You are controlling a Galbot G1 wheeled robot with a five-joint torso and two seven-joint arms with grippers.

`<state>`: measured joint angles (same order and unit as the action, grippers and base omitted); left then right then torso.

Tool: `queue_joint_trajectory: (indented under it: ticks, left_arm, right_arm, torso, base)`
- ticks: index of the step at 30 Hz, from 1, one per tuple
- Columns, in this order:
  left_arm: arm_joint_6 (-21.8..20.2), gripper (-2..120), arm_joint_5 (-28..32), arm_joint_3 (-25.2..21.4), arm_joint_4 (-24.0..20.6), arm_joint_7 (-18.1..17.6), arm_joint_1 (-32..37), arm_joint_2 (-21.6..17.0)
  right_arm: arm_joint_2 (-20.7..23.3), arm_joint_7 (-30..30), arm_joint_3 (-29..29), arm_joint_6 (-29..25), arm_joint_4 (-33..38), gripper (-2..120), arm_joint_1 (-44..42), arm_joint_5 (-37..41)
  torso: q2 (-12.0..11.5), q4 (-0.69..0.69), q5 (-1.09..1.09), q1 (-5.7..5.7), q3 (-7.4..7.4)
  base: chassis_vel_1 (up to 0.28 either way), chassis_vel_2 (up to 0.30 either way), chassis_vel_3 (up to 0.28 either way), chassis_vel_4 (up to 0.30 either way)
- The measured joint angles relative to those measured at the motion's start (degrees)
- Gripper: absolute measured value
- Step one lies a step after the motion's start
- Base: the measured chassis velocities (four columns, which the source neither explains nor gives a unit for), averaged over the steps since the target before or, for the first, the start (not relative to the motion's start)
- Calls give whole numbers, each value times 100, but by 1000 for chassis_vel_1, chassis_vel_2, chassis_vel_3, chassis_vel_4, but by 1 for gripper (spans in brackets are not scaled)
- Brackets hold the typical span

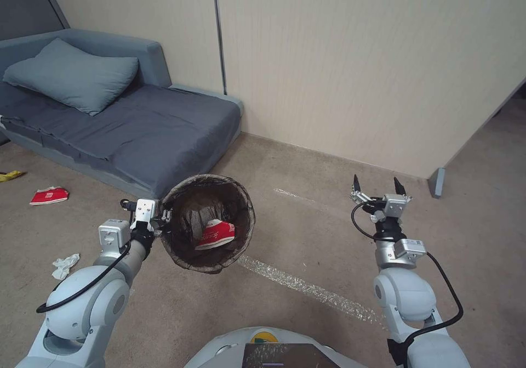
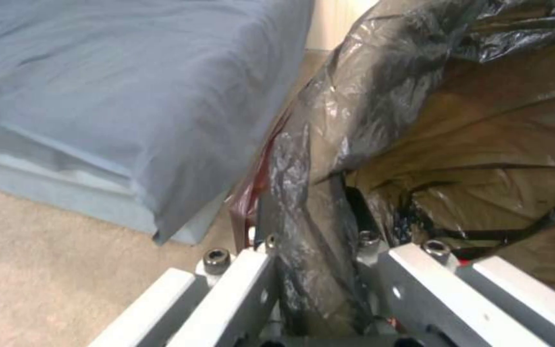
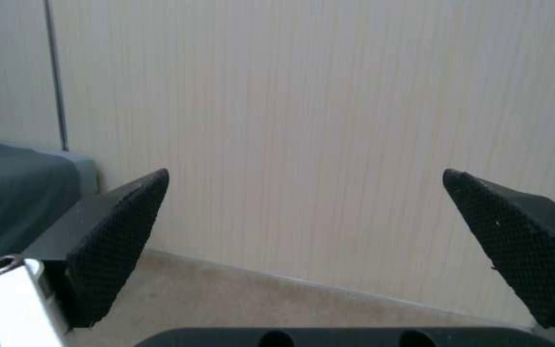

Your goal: Pick up the trash bin, then pick up the garbage from the floor and place it into the trash bin.

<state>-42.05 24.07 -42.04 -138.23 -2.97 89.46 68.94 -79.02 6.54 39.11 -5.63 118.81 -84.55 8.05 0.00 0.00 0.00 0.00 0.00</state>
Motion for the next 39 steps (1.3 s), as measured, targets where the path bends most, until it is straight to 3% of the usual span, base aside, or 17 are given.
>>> queue_joint_trajectory:
  ticks: [39]
  left_arm:
    - [-9,0,80,-38,42,-32,-9,-49]
  right_arm:
    - [-32,-1,1,-65,-256,100,104,12]
  torso:
    - [0,2,0,0,0]
  base:
    - [110,107,110,109]
